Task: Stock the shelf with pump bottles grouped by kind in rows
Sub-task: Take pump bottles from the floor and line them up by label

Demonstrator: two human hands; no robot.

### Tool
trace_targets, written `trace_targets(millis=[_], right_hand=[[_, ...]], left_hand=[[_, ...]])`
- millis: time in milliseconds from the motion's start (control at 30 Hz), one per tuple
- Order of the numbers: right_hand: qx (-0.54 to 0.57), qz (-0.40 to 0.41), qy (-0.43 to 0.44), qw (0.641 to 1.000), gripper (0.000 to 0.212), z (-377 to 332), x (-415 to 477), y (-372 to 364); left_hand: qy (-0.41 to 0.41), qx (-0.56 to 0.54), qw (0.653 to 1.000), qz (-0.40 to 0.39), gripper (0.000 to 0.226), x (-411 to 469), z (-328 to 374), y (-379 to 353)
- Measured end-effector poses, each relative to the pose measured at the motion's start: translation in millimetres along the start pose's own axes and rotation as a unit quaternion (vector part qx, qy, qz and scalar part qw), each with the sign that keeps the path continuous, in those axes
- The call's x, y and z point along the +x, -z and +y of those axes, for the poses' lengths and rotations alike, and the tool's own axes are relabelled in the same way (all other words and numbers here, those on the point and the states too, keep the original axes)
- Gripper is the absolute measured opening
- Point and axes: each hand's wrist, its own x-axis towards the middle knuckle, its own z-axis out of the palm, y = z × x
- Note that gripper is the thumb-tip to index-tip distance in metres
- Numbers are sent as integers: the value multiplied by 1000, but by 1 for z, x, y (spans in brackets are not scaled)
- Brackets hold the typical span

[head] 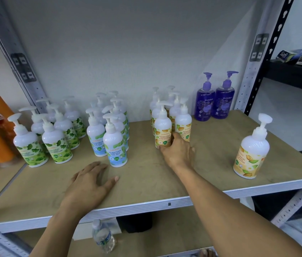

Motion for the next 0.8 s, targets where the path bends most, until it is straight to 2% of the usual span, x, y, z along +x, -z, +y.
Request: trace_targets(millis=[67, 167, 400, 567, 700, 800], right_hand=[[3, -2, 1, 1000, 38, 0, 1, 0], [8, -9, 3, 1000, 37, 1, 2, -1], [-4, -13, 4, 1000, 37, 1, 3, -2], [-6, -20, 4, 1000, 39, 1, 2, -1], [20, -31, 32, 999, 55, 6, -2, 7], [20, -70, 74, 995, 70, 19, -8, 28]], left_hand=[[1, 3, 1000, 4, 74, 0, 1, 0], [2, 6, 1000, 5, 72, -1, 2, 0], [4, -4, 1000, -2, 89, 1, -2, -2], [6, -1, 1000, -3, 76, 0, -1, -2], [5, -3, 1000, -2, 72, -2, -1, -1], [5, 0, 1000, -8, 74, -1, -2, -1]])
